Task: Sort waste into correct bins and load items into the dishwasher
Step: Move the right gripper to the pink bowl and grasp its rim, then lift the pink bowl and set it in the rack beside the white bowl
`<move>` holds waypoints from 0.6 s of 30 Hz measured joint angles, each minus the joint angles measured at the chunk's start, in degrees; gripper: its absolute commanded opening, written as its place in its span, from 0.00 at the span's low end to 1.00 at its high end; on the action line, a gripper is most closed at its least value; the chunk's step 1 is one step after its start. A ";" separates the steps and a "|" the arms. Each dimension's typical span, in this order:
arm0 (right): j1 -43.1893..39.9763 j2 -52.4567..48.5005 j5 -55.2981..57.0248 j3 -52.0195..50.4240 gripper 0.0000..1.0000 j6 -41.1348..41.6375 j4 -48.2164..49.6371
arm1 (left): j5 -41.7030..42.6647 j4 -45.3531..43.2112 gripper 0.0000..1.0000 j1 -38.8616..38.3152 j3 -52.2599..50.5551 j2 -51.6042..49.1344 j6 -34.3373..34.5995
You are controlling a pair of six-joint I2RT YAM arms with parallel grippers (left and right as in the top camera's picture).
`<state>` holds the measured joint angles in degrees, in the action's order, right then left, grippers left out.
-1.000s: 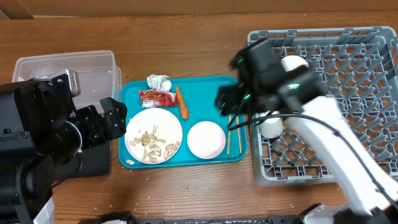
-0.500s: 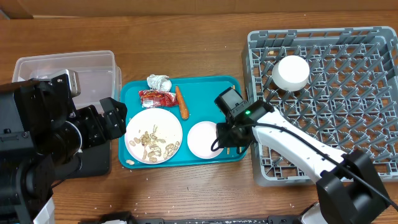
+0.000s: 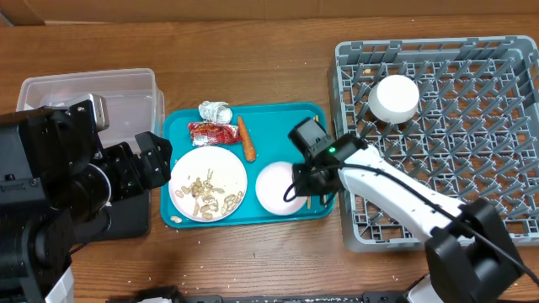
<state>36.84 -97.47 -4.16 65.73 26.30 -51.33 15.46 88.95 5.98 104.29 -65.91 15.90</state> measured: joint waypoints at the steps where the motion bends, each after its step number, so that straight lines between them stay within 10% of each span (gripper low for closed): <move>1: 0.00 0.44 0.20 1.01 0.04 -0.35 -0.52 | 0.00 0.02 1.00 -0.02 0.00 0.00 0.00; 18: -15.02 15.45 69.94 14.86 0.04 4.35 -11.91 | 0.00 0.02 1.00 0.00 0.00 0.00 0.00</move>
<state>21.82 -82.02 65.78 80.60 30.65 -63.24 15.46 88.97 5.98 104.29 -65.91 15.90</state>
